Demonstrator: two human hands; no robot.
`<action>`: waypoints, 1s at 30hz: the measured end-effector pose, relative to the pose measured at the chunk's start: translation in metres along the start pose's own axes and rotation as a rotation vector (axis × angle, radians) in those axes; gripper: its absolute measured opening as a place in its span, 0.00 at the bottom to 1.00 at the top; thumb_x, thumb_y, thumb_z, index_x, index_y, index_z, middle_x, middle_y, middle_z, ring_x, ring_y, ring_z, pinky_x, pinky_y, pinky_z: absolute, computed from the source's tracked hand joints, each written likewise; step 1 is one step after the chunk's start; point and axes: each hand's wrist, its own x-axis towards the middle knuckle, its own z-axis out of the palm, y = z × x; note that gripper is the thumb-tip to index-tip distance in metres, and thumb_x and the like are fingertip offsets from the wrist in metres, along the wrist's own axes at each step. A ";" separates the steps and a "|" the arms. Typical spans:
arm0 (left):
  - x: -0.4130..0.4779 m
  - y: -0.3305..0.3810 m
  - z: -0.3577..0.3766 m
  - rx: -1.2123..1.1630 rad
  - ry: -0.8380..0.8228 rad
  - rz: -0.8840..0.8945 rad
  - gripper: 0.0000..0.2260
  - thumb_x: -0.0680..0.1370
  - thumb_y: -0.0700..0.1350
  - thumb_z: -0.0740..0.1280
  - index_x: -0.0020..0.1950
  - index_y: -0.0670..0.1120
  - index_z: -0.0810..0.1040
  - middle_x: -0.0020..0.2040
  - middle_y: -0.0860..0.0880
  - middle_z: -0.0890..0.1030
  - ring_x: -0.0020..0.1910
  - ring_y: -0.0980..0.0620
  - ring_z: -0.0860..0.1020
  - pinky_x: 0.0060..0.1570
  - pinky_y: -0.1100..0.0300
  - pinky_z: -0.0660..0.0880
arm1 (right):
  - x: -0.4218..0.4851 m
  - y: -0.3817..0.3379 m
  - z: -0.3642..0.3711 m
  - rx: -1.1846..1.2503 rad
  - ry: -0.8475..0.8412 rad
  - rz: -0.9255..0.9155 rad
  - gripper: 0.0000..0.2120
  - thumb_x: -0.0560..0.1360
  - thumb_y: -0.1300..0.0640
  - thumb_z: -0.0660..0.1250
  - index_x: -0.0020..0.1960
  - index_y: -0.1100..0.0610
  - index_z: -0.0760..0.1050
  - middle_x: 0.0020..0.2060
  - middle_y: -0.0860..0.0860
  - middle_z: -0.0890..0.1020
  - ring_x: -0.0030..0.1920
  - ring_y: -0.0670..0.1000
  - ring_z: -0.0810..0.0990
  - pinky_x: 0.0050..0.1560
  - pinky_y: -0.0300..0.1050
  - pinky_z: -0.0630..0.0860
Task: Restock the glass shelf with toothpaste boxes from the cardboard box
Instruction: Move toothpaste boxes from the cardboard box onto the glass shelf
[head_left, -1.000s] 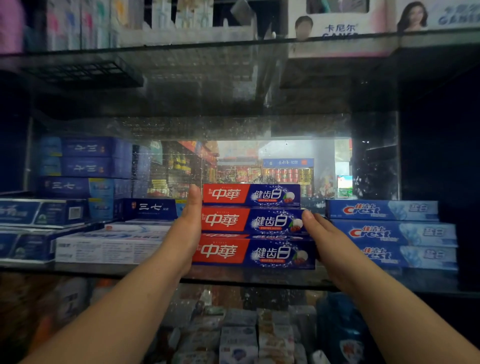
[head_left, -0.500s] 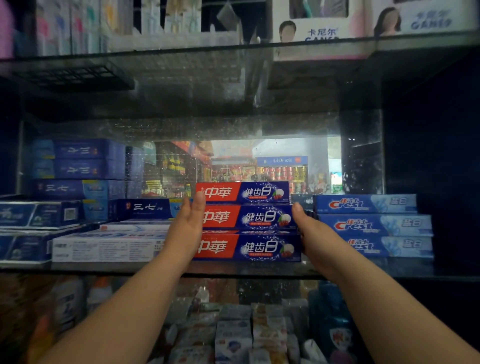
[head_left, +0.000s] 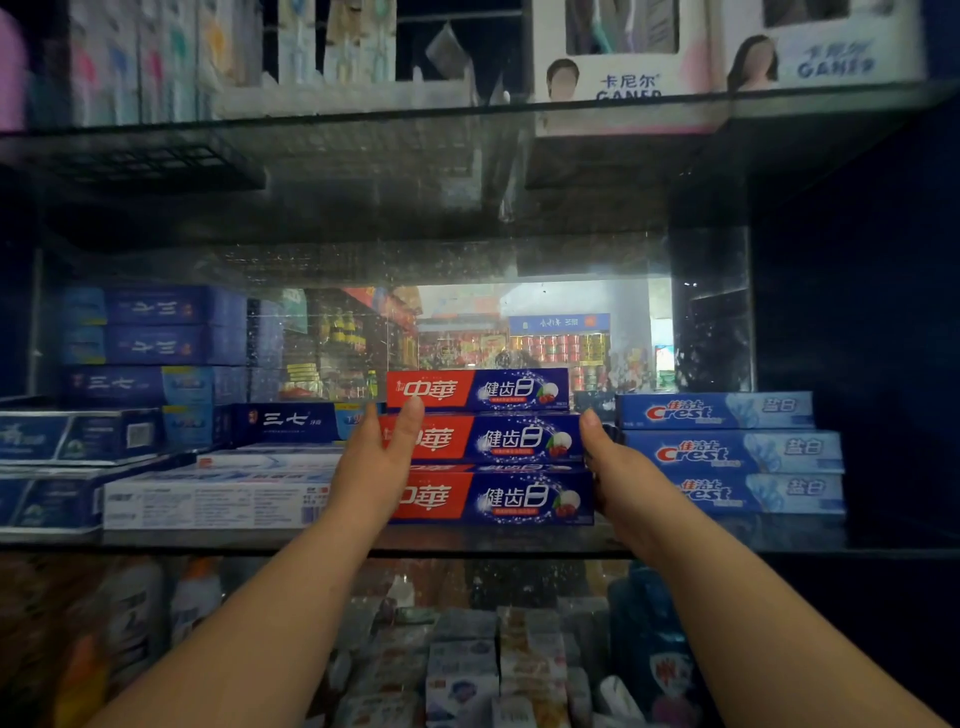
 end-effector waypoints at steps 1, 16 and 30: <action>-0.001 0.001 -0.001 -0.009 -0.004 -0.005 0.50 0.62 0.81 0.43 0.77 0.53 0.55 0.70 0.45 0.72 0.65 0.43 0.73 0.63 0.42 0.71 | -0.001 0.000 0.001 -0.007 0.005 0.000 0.25 0.76 0.33 0.54 0.56 0.51 0.77 0.52 0.53 0.84 0.54 0.56 0.83 0.63 0.59 0.74; -0.003 -0.001 -0.002 -0.139 -0.022 -0.096 0.48 0.59 0.83 0.48 0.73 0.59 0.63 0.61 0.48 0.80 0.55 0.47 0.80 0.58 0.42 0.75 | 0.000 0.003 0.001 -0.090 0.007 -0.056 0.26 0.75 0.31 0.52 0.56 0.48 0.77 0.51 0.50 0.84 0.51 0.53 0.83 0.59 0.56 0.77; -0.013 0.006 -0.002 -0.217 -0.006 -0.118 0.42 0.67 0.73 0.57 0.77 0.57 0.53 0.69 0.48 0.72 0.57 0.48 0.76 0.60 0.48 0.73 | -0.004 0.002 0.004 -0.332 0.012 -0.143 0.24 0.79 0.38 0.53 0.69 0.50 0.67 0.58 0.51 0.79 0.55 0.53 0.79 0.60 0.57 0.75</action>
